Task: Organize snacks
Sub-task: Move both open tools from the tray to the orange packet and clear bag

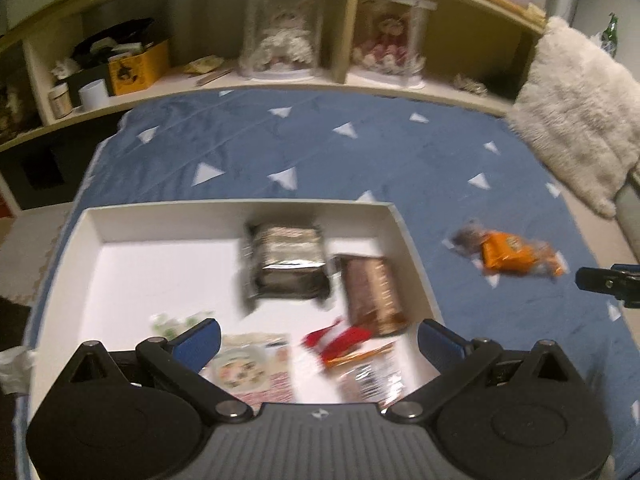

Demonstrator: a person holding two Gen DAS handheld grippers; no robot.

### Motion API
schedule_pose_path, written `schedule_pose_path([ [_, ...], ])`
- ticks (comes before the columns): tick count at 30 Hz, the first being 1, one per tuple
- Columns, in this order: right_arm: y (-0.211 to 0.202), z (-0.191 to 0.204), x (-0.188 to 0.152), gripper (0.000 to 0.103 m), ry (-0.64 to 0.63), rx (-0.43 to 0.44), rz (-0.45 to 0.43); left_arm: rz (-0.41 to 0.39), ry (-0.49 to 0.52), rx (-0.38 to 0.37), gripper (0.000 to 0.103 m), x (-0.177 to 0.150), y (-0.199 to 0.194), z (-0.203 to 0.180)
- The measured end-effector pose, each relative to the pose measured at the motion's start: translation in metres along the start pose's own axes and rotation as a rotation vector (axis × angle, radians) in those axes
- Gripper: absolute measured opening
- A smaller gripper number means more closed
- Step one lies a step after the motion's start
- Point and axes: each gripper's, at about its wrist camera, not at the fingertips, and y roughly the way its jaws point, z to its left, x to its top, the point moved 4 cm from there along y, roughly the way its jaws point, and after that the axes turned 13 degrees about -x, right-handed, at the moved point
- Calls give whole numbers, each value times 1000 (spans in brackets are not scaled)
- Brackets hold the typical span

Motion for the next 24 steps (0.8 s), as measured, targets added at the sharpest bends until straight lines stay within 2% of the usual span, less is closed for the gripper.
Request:
schedule_pose_path([
  [8, 22, -60, 5, 103, 69, -52, -91, 8, 141, -100, 103, 1, 34, -55],
  [14, 52, -81, 11, 103, 43, -67, -169, -53, 250, -191, 103, 12, 54, -93],
  [20, 88, -88, 32, 102, 91, -136, -161, -74, 373, -226, 103, 31, 84, -119],
  [24, 110, -103, 41, 98, 162, -197, -103, -41, 386, -267, 101, 45, 114, -126],
])
